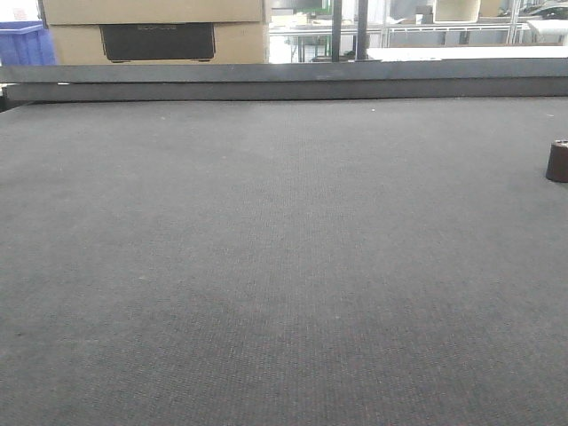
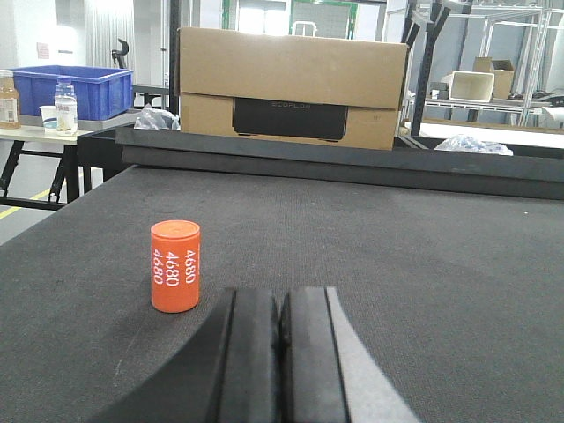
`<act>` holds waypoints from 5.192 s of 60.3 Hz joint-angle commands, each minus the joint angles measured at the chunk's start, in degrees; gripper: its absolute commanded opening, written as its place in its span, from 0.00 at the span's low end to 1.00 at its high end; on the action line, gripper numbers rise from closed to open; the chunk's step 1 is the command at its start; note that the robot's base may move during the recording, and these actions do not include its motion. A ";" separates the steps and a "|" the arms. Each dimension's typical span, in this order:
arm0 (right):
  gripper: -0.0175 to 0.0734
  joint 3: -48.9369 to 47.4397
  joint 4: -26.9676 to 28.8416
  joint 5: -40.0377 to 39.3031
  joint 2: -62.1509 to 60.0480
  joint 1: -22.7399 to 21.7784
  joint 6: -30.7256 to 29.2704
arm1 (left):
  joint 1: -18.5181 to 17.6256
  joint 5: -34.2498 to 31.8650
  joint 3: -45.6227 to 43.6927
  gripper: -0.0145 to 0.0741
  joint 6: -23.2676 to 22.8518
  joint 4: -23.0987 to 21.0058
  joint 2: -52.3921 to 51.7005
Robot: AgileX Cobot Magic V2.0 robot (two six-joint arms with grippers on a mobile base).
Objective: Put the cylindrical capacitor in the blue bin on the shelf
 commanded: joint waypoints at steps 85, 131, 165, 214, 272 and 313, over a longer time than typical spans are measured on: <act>0.51 -30.20 0.64 9.39 10.03 -0.22 0.13 | 0.14 14.44 -30.92 0.42 0.00 4.84 16.49; 0.82 -23.35 0.04 -23.72 60.05 -0.22 0.13 | -3.66 12.67 -32.38 0.84 0.00 1.81 27.00; 0.82 -35.11 -0.90 -53.68 100.98 -0.22 0.13 | -3.64 9.67 -32.38 0.84 0.00 1.81 27.00; 0.50 -46.11 -0.90 -51.70 114.47 -0.22 0.13 | -3.64 11.97 -32.38 0.84 0.00 1.81 27.00; 0.11 -45.73 -0.99 -25.82 69.46 -0.12 0.13 | 9.63 -22.57 -20.98 0.84 0.00 -2.47 55.74; 0.11 -45.73 -0.99 -23.83 65.17 -0.12 0.13 | 9.49 -30.83 -44.21 0.84 -0.59 -1.23 100.48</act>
